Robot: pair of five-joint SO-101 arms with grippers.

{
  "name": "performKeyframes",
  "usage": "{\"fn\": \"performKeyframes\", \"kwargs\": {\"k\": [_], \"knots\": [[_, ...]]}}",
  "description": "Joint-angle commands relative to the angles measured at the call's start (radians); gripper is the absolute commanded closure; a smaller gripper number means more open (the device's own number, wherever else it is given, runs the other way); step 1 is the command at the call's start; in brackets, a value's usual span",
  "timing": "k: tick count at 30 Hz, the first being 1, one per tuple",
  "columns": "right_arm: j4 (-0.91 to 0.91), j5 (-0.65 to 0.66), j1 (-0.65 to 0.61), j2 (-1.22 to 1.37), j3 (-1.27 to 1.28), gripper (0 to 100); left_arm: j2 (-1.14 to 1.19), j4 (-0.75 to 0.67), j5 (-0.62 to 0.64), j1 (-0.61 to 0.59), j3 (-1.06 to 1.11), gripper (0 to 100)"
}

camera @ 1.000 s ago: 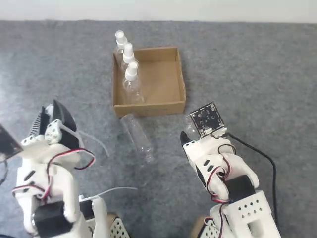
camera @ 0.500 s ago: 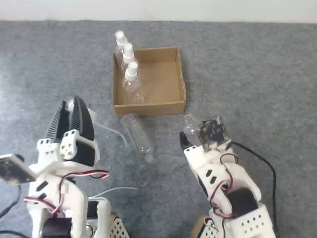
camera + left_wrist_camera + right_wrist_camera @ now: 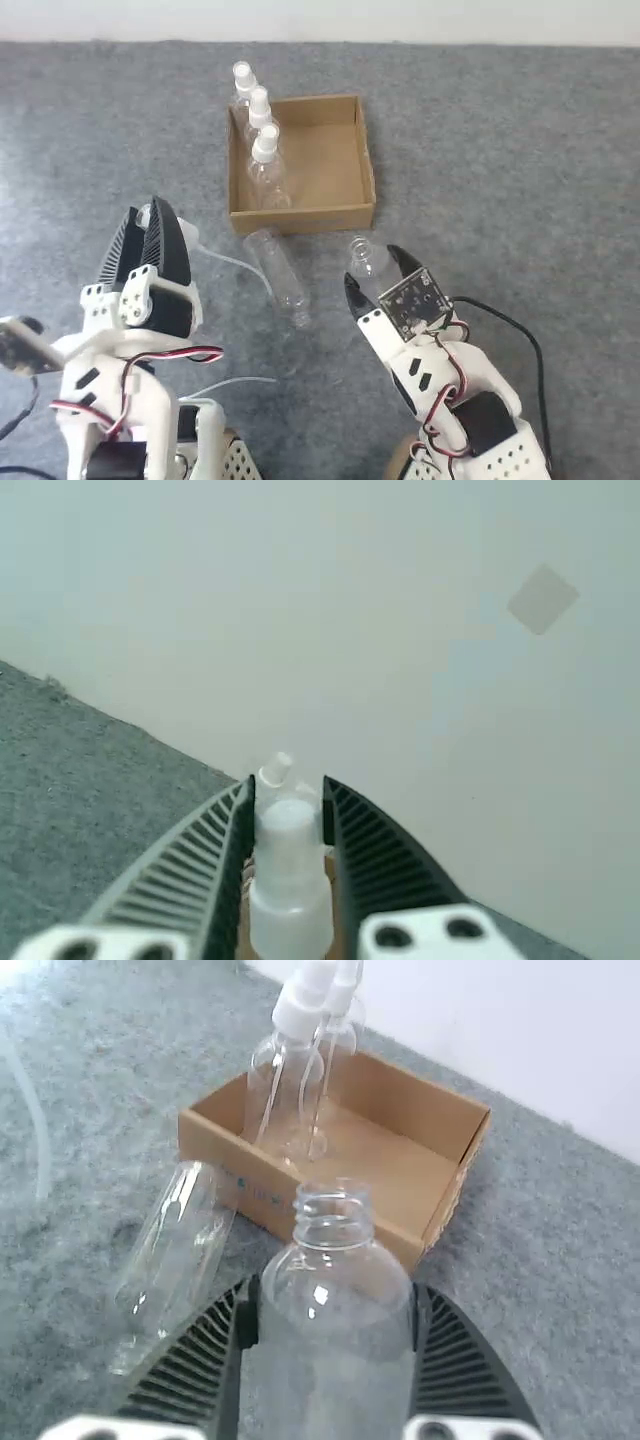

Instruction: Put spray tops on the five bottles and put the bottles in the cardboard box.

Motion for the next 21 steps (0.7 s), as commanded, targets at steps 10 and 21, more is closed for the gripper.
{"fn": "performKeyframes", "kwargs": {"k": [10, 21], "knots": [[-0.242, 0.017, -0.099, -0.016, 0.135, 89.8, -0.02, -0.003, 0.112, 0.005, -0.005, 99], [-0.223, 0.083, -0.137, -0.016, 0.163, 89.8, -0.02, -0.054, 0.18, 0.005, -0.071, 99]]}}
